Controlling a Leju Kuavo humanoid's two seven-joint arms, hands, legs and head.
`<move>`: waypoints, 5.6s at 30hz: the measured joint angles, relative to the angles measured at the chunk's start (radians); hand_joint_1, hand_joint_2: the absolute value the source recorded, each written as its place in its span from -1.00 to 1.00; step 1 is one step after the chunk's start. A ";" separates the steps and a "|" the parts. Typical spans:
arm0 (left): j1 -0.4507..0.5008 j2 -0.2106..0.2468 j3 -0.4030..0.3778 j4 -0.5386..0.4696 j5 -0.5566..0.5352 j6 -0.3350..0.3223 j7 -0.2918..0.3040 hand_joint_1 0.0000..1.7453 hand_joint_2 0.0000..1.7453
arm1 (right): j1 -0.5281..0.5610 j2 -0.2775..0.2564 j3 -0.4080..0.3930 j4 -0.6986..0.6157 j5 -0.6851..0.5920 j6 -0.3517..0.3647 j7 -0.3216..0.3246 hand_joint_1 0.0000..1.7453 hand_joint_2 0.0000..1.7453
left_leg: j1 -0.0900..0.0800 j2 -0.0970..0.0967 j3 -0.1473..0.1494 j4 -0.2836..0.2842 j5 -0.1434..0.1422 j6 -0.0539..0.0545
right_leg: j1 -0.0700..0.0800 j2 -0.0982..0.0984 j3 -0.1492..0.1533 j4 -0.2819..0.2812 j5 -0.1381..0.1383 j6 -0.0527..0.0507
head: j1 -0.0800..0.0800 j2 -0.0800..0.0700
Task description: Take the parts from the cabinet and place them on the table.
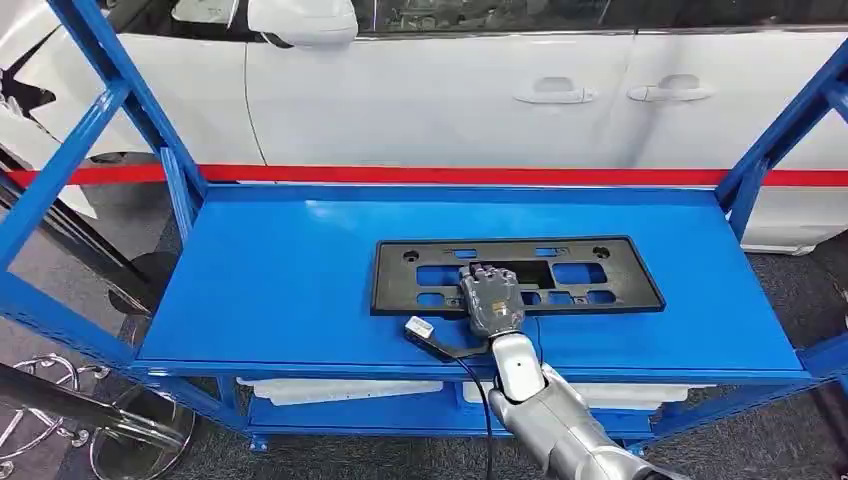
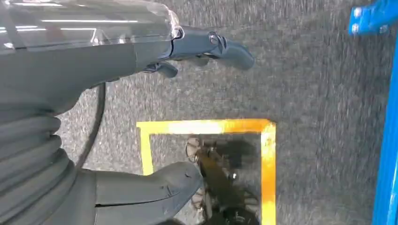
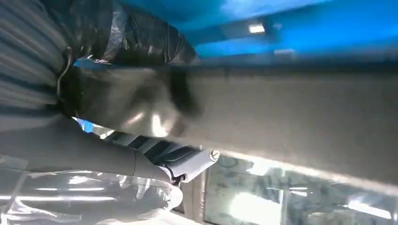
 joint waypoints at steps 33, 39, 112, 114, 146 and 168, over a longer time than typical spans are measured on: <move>-0.001 -0.019 0.143 0.000 0.038 -0.057 -0.341 -1.00 1.00 | 0.419 -0.058 -0.159 -0.959 -0.818 -0.018 -0.723 1.00 1.00 | -0.003 -0.002 -0.004 0.005 -0.012 0.009 | -0.001 0.001 -0.016 0.014 -0.008 0.009 | 0.000 0.000; -0.002 -0.023 0.156 0.000 0.032 -0.078 -0.355 -1.00 1.00 | 0.451 -0.093 -0.088 -1.172 -1.230 0.130 -0.855 1.00 1.00 | 0.000 0.001 -0.144 0.321 -0.176 -0.008 | 0.002 -0.002 -0.011 0.006 -0.005 -0.022 | 0.000 0.000; -0.009 -0.101 0.211 0.000 -0.181 0.061 0.146 -1.00 1.00 | 0.379 -0.258 -0.101 -1.487 -1.607 0.989 -0.835 1.00 1.00 | -0.017 0.013 0.080 -0.049 -0.030 0.051 | 0.001 -0.008 -0.073 0.006 0.032 0.024 | 0.000 0.000; -0.011 -0.102 0.208 0.000 -0.188 0.061 0.129 -1.00 1.00 | 0.380 -0.267 -0.101 -1.492 -1.603 0.989 -0.833 1.00 1.00 | -0.017 0.016 0.056 -0.045 -0.016 0.063 | -0.003 -0.006 -0.113 0.131 -0.084 0.030 | 0.000 0.000; -0.023 -0.098 0.191 -0.002 -0.228 0.048 0.101 -1.00 1.00 | 0.397 -0.302 -0.100 -1.523 -1.556 0.964 -0.804 1.00 1.00 | -0.018 0.022 0.041 -0.021 -0.020 0.061 | -0.004 -0.005 -0.150 0.256 -0.147 0.034 | 0.000 0.000; -0.018 -0.095 0.192 -0.003 -0.240 0.042 0.113 -1.00 1.00 | 0.388 -0.318 -0.095 -1.520 -1.548 0.952 -0.807 1.00 1.00 | -0.023 0.010 0.131 0.007 -0.098 0.020 | 0.004 -0.015 -0.095 0.030 0.066 -0.005 | 0.000 0.000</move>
